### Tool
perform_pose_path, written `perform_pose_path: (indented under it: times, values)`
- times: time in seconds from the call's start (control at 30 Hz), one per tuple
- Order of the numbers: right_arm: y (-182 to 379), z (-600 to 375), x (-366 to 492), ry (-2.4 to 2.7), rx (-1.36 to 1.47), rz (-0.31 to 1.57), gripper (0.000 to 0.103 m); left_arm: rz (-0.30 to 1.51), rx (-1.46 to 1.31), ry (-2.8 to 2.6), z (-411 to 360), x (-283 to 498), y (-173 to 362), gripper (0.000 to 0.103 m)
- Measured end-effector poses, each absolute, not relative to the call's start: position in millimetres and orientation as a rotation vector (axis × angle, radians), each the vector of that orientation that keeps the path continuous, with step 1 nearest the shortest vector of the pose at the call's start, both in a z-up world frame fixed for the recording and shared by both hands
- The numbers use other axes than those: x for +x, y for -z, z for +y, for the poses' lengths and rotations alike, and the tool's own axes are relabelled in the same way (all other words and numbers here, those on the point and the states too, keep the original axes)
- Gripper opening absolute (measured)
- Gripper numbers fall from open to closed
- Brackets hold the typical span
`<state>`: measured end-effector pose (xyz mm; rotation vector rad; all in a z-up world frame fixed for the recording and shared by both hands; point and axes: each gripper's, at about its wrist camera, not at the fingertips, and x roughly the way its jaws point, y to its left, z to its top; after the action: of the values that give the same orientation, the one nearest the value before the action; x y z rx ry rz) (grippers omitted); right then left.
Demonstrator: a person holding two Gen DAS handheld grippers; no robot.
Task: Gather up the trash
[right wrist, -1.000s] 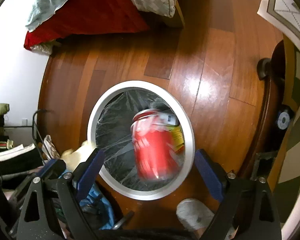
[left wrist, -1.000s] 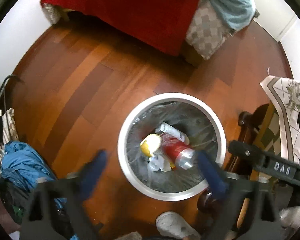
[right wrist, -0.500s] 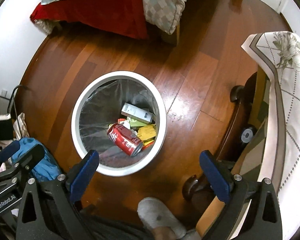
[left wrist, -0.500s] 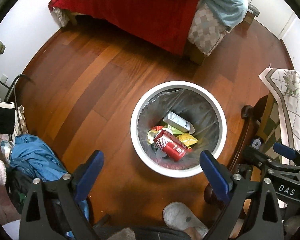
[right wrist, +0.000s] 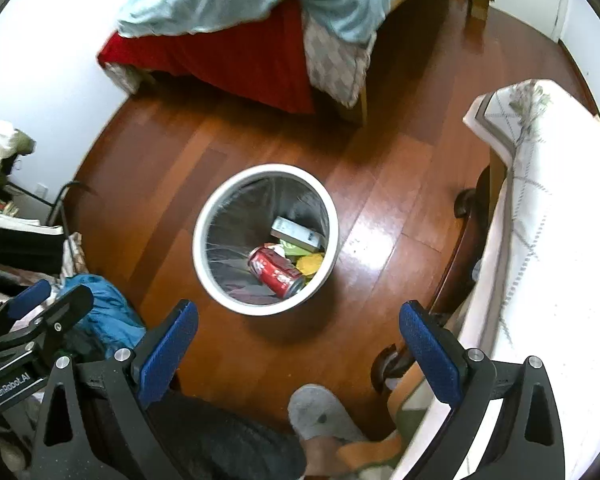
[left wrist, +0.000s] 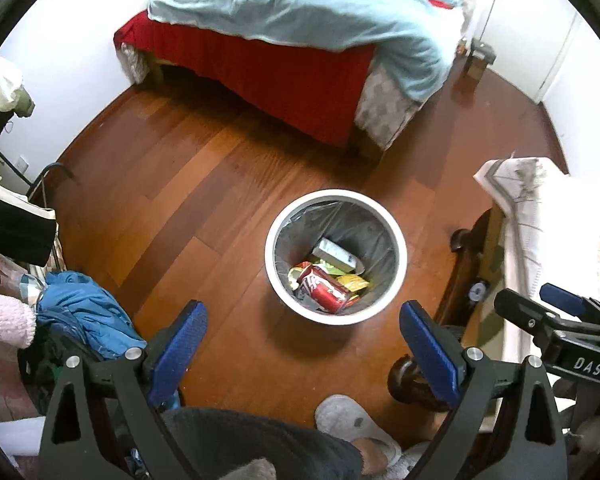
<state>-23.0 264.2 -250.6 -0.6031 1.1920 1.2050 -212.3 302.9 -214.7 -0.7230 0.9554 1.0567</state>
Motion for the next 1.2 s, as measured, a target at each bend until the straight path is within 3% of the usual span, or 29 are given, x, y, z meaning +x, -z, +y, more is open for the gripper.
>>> perform_pose_path:
  times: [0.7, 1.2]
  values:
    - [54, 151, -38, -1.514, -0.452, 1.071, 0.102, 0.713, -0.650, -0.995, 209, -240, 50, 0.098]
    - [-22, 106, -51, -1.603, -0.468, 0.998, 0.102, 0.649, -0.645, -0.964, 173, -250, 14, 0.098]
